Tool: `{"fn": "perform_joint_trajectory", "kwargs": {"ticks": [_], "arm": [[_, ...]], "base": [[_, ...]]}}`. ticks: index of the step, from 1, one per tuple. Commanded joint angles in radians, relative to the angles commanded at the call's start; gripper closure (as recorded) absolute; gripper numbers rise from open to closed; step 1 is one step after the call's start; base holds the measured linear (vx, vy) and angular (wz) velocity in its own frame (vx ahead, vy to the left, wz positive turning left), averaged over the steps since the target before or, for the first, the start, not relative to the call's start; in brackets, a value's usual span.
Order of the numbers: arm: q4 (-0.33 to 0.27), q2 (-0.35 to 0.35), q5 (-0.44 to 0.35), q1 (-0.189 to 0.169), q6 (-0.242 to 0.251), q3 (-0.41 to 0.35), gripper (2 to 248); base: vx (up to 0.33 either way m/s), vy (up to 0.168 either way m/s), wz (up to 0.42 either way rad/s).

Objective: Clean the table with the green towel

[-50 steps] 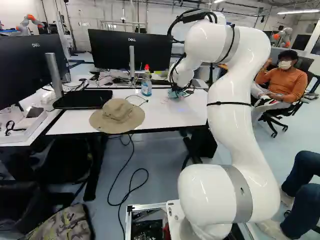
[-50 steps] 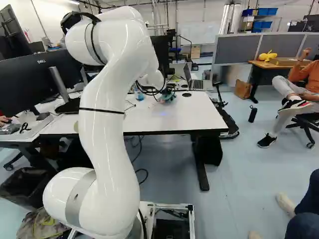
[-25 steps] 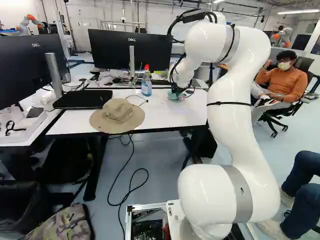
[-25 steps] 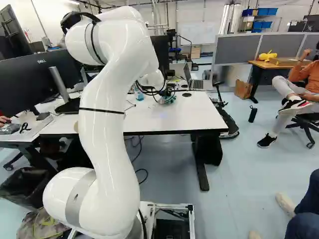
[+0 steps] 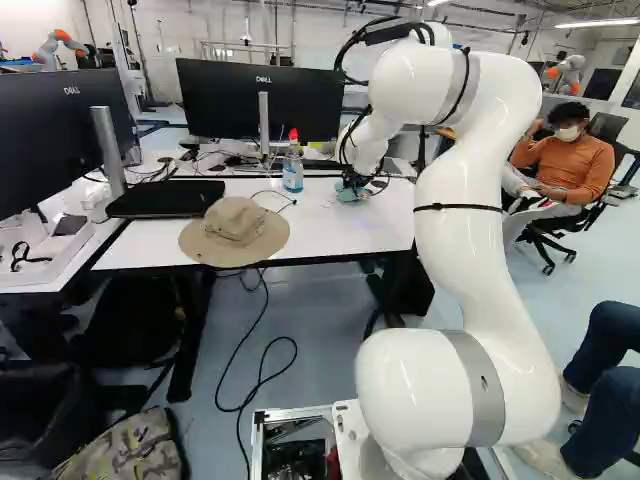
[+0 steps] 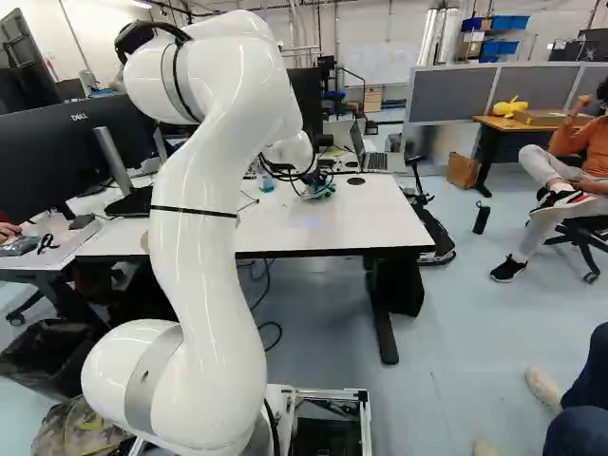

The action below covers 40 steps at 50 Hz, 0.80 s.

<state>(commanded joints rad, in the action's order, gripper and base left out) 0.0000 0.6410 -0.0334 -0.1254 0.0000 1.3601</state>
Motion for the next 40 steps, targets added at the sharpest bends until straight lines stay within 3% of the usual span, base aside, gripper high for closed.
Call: {"fn": "perform_joint_trajectory", "kwargs": {"ticks": [40], "arm": [[0.0, 0.0, -0.011, 0.0, 0.0, 0.0, 198]], "base": [[0.0, 0.0, 0.0]]}}
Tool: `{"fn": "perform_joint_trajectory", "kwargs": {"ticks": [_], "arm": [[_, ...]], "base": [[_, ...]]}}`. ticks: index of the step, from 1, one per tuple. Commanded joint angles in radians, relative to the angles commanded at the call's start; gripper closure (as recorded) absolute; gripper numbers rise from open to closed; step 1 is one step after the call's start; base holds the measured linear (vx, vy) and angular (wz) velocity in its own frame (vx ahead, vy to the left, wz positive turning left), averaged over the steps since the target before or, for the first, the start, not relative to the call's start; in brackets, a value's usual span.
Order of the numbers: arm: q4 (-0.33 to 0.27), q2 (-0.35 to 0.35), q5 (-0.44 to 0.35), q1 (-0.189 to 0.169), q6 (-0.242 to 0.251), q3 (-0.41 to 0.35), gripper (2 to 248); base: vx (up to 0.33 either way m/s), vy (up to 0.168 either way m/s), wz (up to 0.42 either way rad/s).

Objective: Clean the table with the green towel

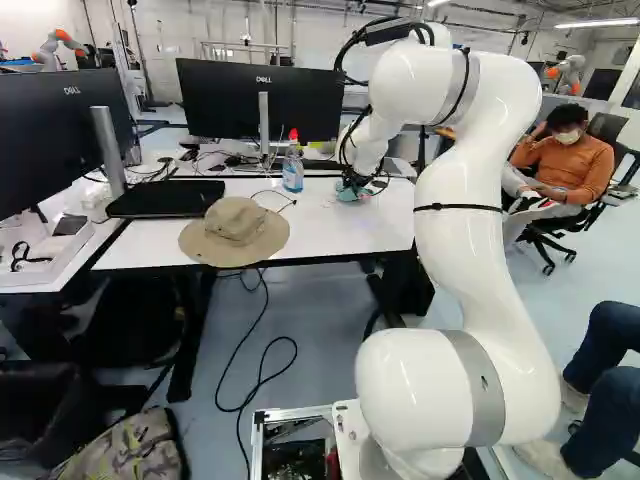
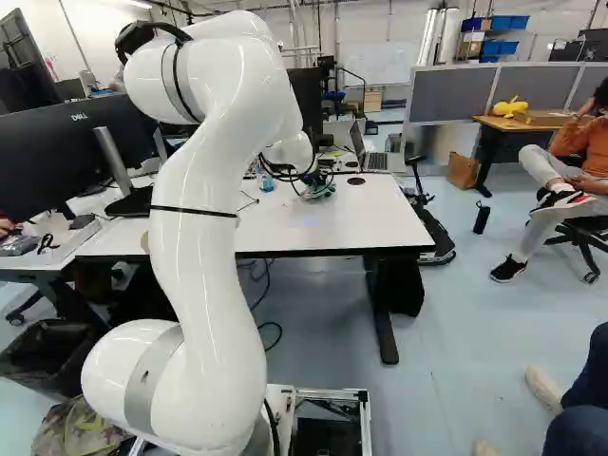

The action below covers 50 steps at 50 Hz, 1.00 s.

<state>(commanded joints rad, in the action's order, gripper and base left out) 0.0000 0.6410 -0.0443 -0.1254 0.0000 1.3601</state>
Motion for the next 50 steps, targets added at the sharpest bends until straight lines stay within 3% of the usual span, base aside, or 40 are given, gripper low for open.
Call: {"fn": "perform_joint_trajectory", "kwargs": {"ticks": [23, 36, 50], "arm": [[0.0, 0.048, -0.001, 0.009, 0.0, 0.067, 198], [0.0, 0.081, -0.001, 0.034, 0.0, 0.114, 198], [0.0, 0.079, -0.001, 0.067, 0.0, 0.111, 198]], "base": [[0.0, 0.0, 0.0], [0.0, 0.0, 0.0], [0.0, 0.0, 0.0]]}}
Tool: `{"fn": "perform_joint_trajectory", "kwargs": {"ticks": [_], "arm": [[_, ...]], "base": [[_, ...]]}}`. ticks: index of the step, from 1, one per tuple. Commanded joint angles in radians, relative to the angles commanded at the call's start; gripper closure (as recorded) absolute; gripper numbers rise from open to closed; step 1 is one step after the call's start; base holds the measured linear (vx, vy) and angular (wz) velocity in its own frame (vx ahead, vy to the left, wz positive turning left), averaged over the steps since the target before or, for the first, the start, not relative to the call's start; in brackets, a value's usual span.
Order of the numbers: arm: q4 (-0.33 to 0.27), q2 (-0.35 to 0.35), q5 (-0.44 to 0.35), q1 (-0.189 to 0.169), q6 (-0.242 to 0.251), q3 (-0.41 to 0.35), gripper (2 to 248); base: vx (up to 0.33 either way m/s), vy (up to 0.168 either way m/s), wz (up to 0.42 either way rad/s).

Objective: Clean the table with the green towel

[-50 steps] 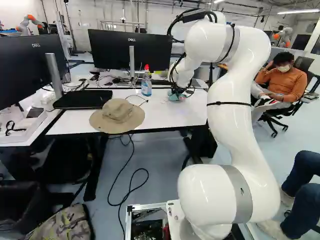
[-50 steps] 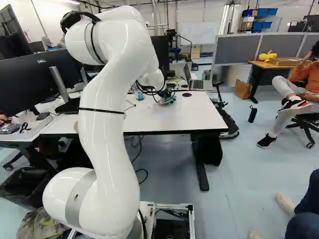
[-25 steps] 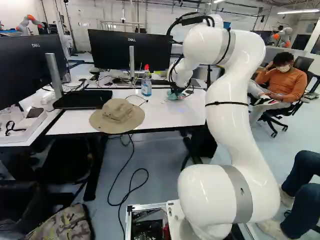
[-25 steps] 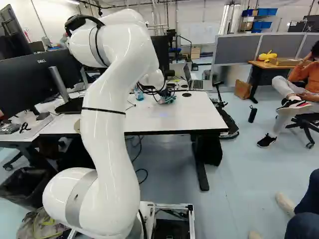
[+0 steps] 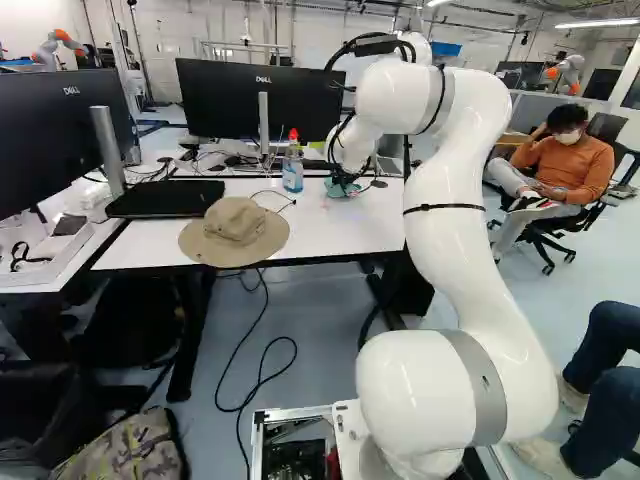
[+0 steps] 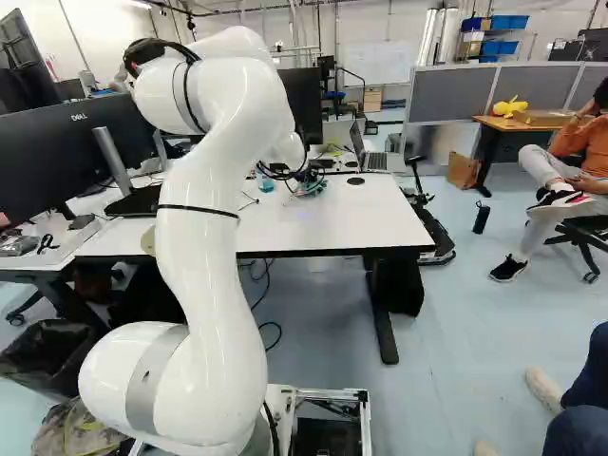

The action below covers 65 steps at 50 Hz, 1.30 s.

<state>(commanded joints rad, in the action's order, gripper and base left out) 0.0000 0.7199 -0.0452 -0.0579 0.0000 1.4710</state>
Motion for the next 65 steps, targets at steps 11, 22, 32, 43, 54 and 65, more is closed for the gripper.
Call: {"fn": "perform_joint_trajectory", "kwargs": {"ticks": [11, 22, 32, 43, 54, 65], "arm": [[0.0, -0.015, 0.0, 0.026, 0.0, -0.021, 198], [0.0, -0.045, 0.0, 0.048, 0.0, -0.064, 198], [0.0, -0.083, 0.0, 0.062, 0.0, -0.116, 198], [0.0, -0.127, 0.0, 0.076, 0.0, -0.178, 198], [0.0, -0.172, 0.0, 0.092, 0.0, -0.238, 198], [0.0, -0.215, 0.0, 0.108, 0.0, -0.297, 198]], "base": [[0.0, 0.0, 0.0], [0.0, 0.0, 0.0], [0.0, 0.0, 0.0], [0.0, 0.0, 0.0], [0.0, 0.0, 0.0], [0.0, 0.0, 0.0]]}}
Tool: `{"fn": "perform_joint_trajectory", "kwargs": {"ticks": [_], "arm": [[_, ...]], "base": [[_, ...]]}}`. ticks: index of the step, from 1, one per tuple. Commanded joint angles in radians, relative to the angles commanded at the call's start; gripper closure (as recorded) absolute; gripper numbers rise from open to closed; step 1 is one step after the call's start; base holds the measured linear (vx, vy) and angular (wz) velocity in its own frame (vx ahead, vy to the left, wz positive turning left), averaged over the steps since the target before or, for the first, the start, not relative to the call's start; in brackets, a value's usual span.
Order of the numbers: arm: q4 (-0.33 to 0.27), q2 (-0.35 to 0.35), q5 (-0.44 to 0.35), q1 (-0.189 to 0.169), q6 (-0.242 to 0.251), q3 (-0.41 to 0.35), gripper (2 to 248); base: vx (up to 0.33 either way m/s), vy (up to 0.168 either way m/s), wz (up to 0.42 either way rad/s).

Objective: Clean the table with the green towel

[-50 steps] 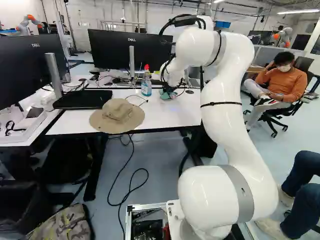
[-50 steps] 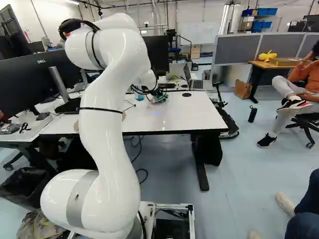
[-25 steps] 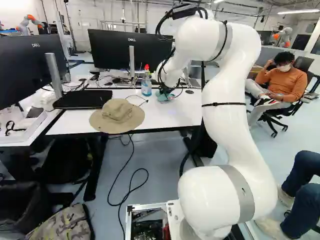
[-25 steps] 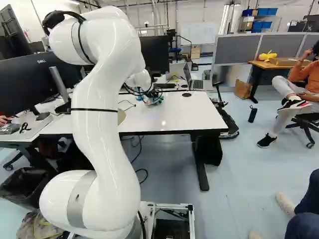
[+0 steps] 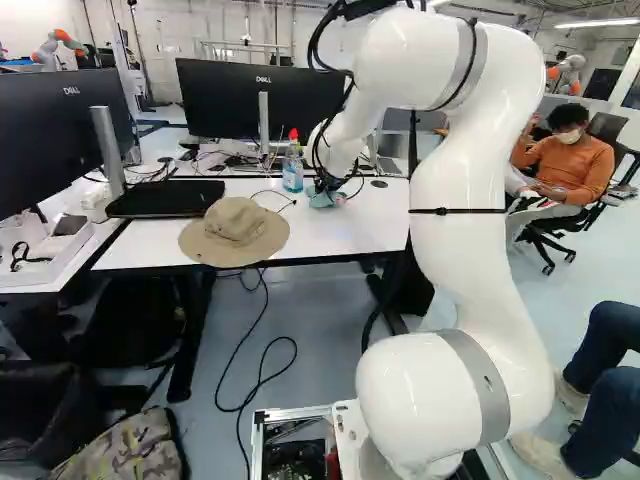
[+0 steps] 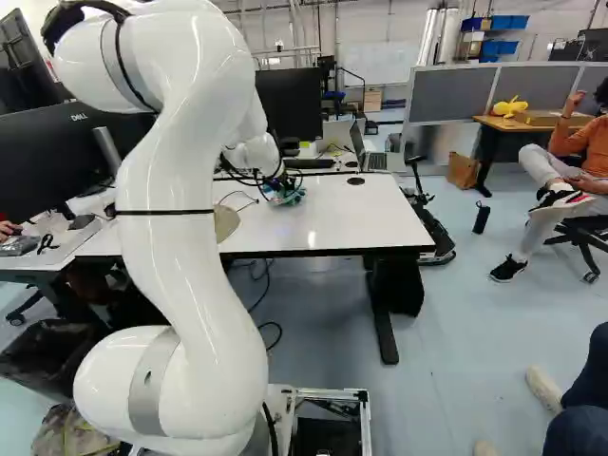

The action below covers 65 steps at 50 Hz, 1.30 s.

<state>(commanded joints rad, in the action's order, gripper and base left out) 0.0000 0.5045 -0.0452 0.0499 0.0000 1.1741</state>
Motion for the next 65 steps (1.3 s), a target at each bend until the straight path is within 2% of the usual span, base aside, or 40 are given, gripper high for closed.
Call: {"fn": "perform_joint_trajectory", "kwargs": {"ticks": [16, 25, 43, 65], "arm": [[0.0, -0.063, 0.0, 0.023, 0.0, -0.084, 198], [0.0, -0.099, 0.0, 0.021, 0.0, -0.129, 198], [0.0, -0.132, 0.0, -0.025, 0.0, -0.171, 198], [0.0, -0.116, 0.0, -0.091, 0.0, -0.152, 198]], "base": [[0.0, 0.0, 0.0], [0.0, 0.0, 0.0], [0.0, 0.0, 0.0], [0.0, 0.0, 0.0]]}}
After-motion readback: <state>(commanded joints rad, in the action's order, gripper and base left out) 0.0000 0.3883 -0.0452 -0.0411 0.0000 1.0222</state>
